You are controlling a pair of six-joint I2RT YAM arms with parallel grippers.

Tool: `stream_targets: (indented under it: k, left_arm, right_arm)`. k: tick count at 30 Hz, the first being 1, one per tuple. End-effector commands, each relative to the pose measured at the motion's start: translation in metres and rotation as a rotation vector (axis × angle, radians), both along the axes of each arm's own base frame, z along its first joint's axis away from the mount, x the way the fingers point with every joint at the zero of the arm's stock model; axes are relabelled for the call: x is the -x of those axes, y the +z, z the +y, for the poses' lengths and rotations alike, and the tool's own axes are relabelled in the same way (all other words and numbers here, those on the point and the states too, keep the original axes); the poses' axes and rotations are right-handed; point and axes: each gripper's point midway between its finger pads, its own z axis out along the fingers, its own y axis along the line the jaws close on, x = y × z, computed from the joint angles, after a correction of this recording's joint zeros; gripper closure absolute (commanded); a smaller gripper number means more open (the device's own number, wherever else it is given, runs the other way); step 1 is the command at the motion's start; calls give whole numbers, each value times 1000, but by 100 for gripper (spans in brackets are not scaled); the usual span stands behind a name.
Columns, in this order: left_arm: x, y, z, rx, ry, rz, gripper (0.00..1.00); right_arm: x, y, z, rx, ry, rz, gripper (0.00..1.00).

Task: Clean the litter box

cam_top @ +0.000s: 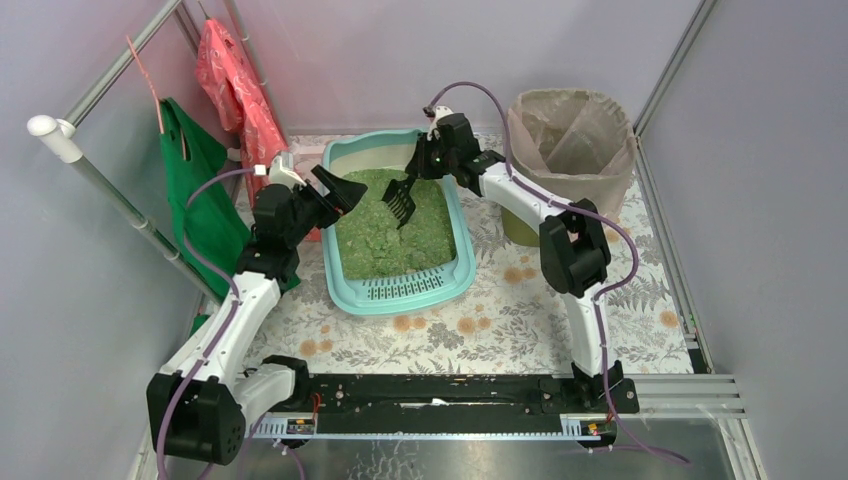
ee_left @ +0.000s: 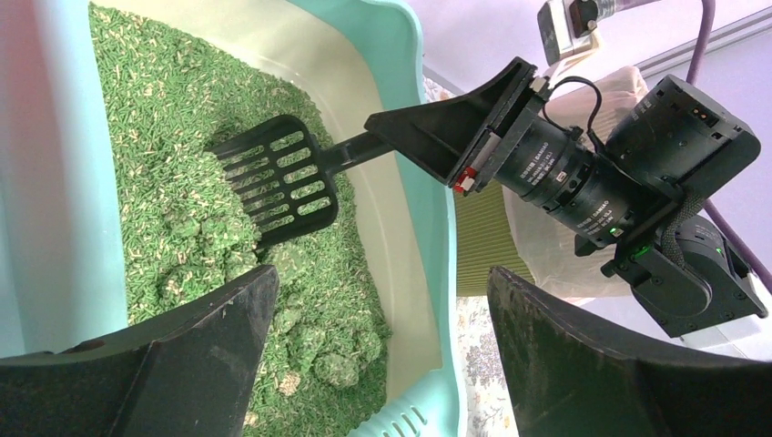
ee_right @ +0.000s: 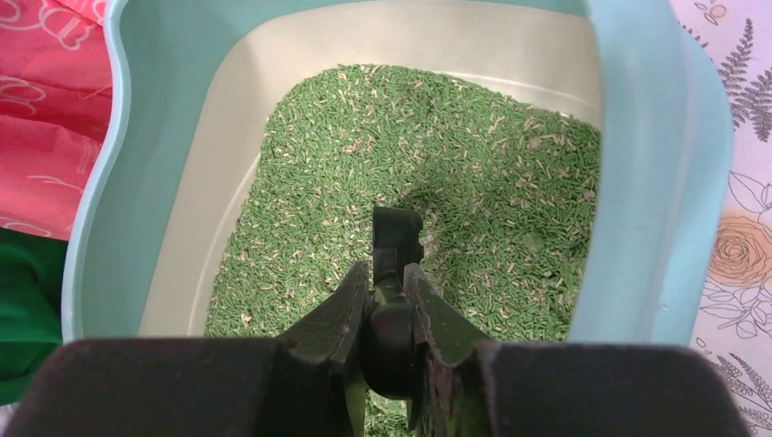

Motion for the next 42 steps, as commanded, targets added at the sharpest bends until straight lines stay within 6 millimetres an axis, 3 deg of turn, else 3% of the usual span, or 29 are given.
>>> stream_targets:
  k: [1,16,19,27,35,42]
  left_arm:
    - [-5,-2,4,15,5,-10,8]
    - [-7,-8,1,55,-18,10,8]
    - [-8,-10,1,56,-18,12,8]
    - [-9,-11,1,62,-21,14,8]
    - [-9,-12,0,76,-27,12,9]
    - [-7,-14,0,73,-30,15,9]
  right_arm:
    - [28,12,9,-74,84,77,100]
    - [55,-20,31,-160,168,221,100]
    - [58,-17,36,-170,183,226,100]
    - [58,14,31,-144,194,169,100]
    - [75,19,43,-52,228,128,100]
    - [85,-7,51,-84,250,228,100]
